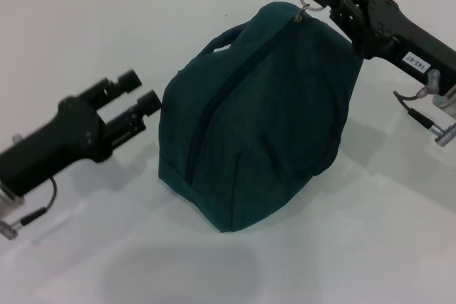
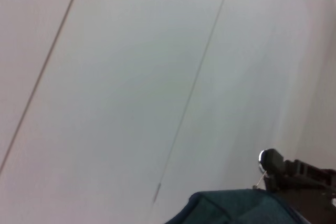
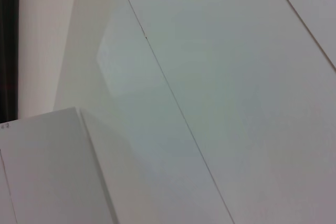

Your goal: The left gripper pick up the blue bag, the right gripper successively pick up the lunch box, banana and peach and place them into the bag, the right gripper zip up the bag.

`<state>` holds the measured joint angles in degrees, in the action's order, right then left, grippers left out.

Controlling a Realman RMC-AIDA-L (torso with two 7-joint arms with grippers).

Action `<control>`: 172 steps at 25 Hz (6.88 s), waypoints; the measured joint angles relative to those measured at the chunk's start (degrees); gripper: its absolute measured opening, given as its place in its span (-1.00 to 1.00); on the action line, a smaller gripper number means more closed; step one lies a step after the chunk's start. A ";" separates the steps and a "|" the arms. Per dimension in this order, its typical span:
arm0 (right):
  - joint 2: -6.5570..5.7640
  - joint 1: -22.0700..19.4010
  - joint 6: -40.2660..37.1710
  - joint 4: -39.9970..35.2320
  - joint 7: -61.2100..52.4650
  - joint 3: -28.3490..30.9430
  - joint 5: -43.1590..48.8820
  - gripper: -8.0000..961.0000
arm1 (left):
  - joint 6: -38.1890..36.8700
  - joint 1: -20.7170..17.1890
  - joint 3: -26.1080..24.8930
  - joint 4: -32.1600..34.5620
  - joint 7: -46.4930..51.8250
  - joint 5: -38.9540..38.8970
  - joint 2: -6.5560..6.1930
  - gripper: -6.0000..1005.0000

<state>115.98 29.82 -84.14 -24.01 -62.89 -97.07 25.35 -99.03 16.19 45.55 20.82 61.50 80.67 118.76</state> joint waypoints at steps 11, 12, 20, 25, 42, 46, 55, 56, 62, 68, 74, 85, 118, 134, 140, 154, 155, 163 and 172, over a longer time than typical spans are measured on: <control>-0.07 0.07 0.25 0.09 -0.19 0.04 -0.35 -0.96 | 1.85 1.07 2.32 42.44 34.34 10.91 0.72 0.29; -0.06 0.07 0.25 0.15 -0.20 0.05 -0.51 -0.95 | 2.10 1.81 3.30 46.70 37.83 12.16 0.71 0.29; -0.08 0.00 0.26 0.28 -0.21 0.13 -1.43 -0.95 | 7.75 8.20 18.43 70.08 66.83 29.04 0.75 0.30; -0.14 -0.03 0.25 0.28 -0.21 0.13 -1.59 -0.94 | 11.95 10.39 27.86 77.93 78.72 38.58 0.79 0.29; -0.14 0.06 0.21 0.28 -0.21 0.12 -1.62 -0.92 | 16.94 12.16 37.29 78.93 89.50 48.34 0.94 0.25; -0.15 0.16 0.21 0.28 -0.24 0.12 -1.62 -0.92 | 18.50 11.92 39.11 78.70 90.05 50.94 0.94 0.25; -0.14 0.15 0.21 0.28 -0.38 0.12 -1.62 -0.91 | 21.23 10.91 39.98 78.39 87.32 51.42 0.85 -0.32; -0.14 0.15 0.21 0.28 -0.42 0.12 -1.62 -0.91 | 21.24 10.90 39.91 78.39 87.13 51.34 0.85 -0.38; -0.15 0.15 0.21 0.28 -0.47 0.13 -1.62 -0.90 | 21.28 11.00 39.89 78.28 86.52 51.31 0.85 -0.61; -0.14 -0.13 0.21 0.28 -0.49 0.12 -1.92 -0.89 | 21.40 10.85 39.78 78.19 85.91 51.19 0.85 -0.70; -0.15 -0.70 0.14 0.46 -0.54 0.20 -3.20 -0.89 | 21.45 10.86 39.78 78.34 85.90 51.12 0.85 -0.78; -0.44 -1.97 0.12 6.79 -0.82 7.11 -5.36 -0.88 | 21.26 9.92 36.73 78.36 83.78 45.40 0.75 -0.90; -0.79 -5.20 0.65 10.18 1.50 9.32 -3.07 -0.59 | 27.30 11.32 32.46 64.43 74.80 35.91 0.93 -0.91; -0.91 -6.84 -1.68 10.02 1.72 9.51 -3.02 0.82 | 27.33 8.73 29.89 64.64 66.77 24.48 0.98 -0.70; -2.80 -7.34 -5.72 9.89 1.83 9.69 -3.04 0.82 | 26.19 5.30 23.80 64.92 59.40 14.07 0.81 -0.24; -8.90 -9.16 -16.86 2.78 10.41 9.72 19.51 0.82 | 8.34 -10.22 18.40 52.03 26.80 5.56 0.92 0.76; -8.37 -9.72 -16.08 2.78 12.06 9.72 21.41 0.82 | 8.25 -10.94 18.51 48.90 23.21 5.42 0.92 0.76; -5.24 -13.59 -6.11 4.02 16.26 9.82 30.78 0.82 | 6.69 -12.24 16.65 31.21 6.10 6.88 0.57 0.76; -3.90 -15.61 0.06 4.50 19.05 9.85 32.74 0.82 | 7.07 -10.12 7.30 18.92 -2.20 12.56 0.54 0.76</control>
<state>112.08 14.21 -84.08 -19.51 -43.85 -87.22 58.09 -91.96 6.07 52.85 39.73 59.30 93.23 119.30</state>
